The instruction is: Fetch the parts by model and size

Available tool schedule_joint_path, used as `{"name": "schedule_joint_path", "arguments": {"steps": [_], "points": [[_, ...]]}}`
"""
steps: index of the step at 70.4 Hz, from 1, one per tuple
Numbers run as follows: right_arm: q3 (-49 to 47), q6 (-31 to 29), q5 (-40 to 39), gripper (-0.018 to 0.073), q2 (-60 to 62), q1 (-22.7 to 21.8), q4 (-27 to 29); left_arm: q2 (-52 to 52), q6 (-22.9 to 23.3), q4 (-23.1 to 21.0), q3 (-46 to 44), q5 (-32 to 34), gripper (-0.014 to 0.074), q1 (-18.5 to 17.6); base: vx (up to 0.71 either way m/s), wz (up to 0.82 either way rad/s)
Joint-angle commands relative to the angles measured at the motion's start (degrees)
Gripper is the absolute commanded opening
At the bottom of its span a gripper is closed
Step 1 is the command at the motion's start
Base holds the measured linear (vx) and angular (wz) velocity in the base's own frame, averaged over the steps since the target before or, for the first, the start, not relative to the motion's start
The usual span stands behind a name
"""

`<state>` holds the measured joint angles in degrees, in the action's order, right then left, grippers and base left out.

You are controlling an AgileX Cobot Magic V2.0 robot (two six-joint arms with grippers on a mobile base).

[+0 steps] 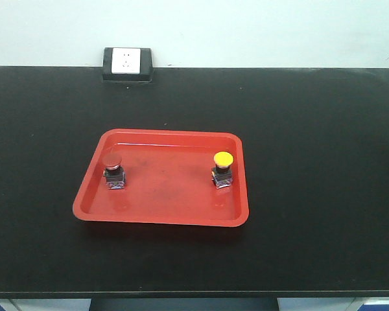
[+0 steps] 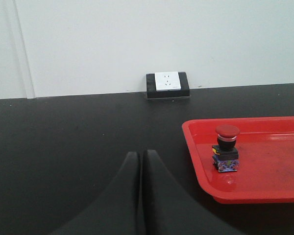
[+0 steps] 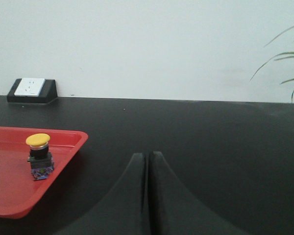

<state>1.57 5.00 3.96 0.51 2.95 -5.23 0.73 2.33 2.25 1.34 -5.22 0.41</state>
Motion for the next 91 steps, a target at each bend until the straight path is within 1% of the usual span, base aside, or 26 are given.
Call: {"name": "schedule_joint_path", "arguments": {"steps": [1,10,19,30,42,91], "points": [[0.48,2.44,-4.74,-0.0010,0.76,-0.34,-0.24,0.75,0.46,-0.09,-0.69,4.00,-0.0008,-0.41,0.00,0.00],[0.48,1.81,-4.80,-0.0010,0.76,0.98,-0.31,0.75,0.46,-0.09,-0.69,4.00,-0.0008,-0.41,0.00,0.00],[0.48,-0.55,-4.74,-0.0010,0.76,2.49,-0.31,0.75,0.46,-0.09,-0.69,4.00,-0.0008,-0.41,0.00,0.00],[0.48,-0.98,-4.74,-0.0010,0.76,2.49,-0.35,0.75,0.46,-0.09,-0.69,4.00,-0.0008,-0.41,0.00,0.00],[0.48,-3.59,-4.74,-0.0010,0.76,2.49,-0.22,0.75,0.46,-0.09,-0.69,4.00,-0.0008,-0.41,0.00,0.00],[0.43,-3.37,-4.68,-0.0010,0.70,2.49,-0.16,0.75,0.46,-0.09,-0.69,4.00,-0.0008,-0.41,0.00,0.00]]}}
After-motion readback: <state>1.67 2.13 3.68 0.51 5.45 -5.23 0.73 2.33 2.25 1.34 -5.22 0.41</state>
